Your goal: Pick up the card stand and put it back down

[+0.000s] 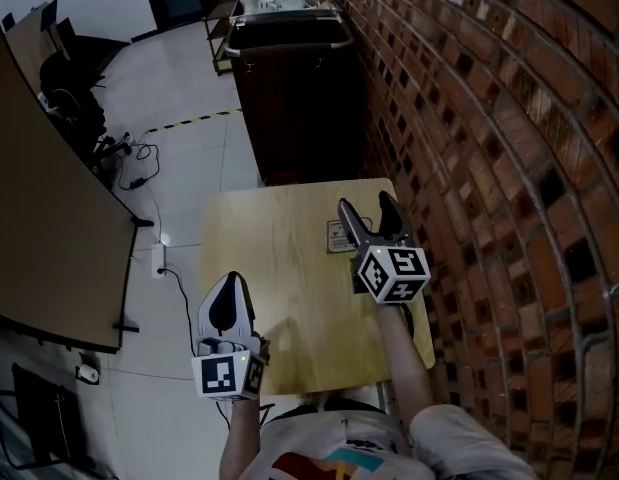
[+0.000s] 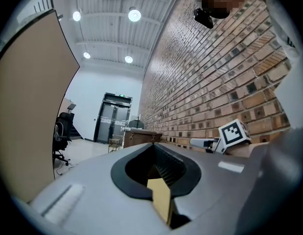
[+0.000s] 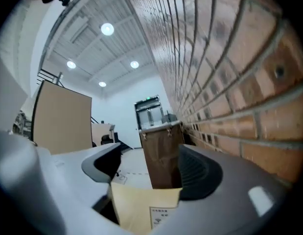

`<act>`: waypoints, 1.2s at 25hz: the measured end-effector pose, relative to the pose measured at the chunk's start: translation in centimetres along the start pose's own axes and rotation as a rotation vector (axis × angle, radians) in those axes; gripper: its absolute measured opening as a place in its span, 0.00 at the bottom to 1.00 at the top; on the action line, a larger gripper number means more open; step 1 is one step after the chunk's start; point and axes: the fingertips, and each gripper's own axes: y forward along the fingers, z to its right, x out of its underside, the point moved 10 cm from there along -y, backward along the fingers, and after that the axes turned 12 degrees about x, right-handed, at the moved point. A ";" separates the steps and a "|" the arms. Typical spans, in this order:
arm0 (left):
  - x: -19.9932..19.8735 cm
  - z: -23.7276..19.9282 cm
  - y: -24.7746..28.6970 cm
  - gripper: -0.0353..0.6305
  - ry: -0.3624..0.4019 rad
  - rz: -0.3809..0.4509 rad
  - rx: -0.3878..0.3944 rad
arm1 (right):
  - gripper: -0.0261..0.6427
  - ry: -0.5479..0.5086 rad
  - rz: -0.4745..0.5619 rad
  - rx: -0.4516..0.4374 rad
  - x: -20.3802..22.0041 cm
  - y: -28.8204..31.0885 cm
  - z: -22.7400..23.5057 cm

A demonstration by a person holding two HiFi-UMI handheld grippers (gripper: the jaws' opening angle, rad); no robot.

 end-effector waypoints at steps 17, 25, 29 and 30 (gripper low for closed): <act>-2.5 3.6 -1.6 0.06 0.047 0.074 0.096 | 0.04 0.016 0.098 -0.116 -1.2 -15.8 -3.4; -2.6 3.9 -2.4 0.06 0.036 0.089 0.100 | 0.04 -0.010 0.082 -0.119 -1.3 -16.1 -4.1; -2.5 4.1 -2.7 0.06 0.028 0.090 0.105 | 0.04 -0.057 0.061 -0.110 -1.2 -16.2 -4.5; -2.5 4.1 -2.7 0.06 0.028 0.090 0.107 | 0.04 -0.085 0.055 -0.104 -1.2 -16.2 -4.6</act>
